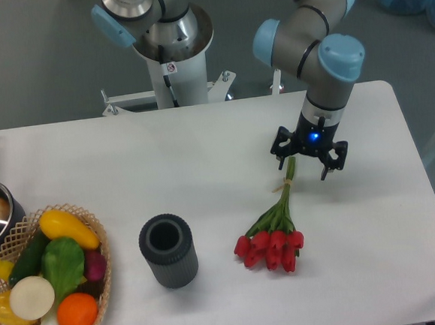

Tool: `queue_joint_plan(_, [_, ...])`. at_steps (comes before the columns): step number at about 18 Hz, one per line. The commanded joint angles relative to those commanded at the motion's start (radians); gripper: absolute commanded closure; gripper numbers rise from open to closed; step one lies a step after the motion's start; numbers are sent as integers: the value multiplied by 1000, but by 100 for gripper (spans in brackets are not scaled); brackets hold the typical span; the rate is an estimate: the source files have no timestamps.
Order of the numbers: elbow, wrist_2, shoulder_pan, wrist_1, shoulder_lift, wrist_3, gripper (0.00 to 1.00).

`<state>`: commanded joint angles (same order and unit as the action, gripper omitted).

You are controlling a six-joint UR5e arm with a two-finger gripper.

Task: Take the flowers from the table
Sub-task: 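Lower the gripper around the tulip stems above the blooms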

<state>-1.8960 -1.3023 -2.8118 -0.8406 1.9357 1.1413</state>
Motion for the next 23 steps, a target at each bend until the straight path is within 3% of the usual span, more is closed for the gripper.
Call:
queue_joint_plan(17, [12,-2,61,6,66,-23,0])
queue_joint_plan(19, [14,-2,61,6,66,-23,10])
queue_joint_plan(20, [12,-2,61,5,66,-25,20])
queue_joint_plan(23, [14,-3,61,6,66,-25,29])
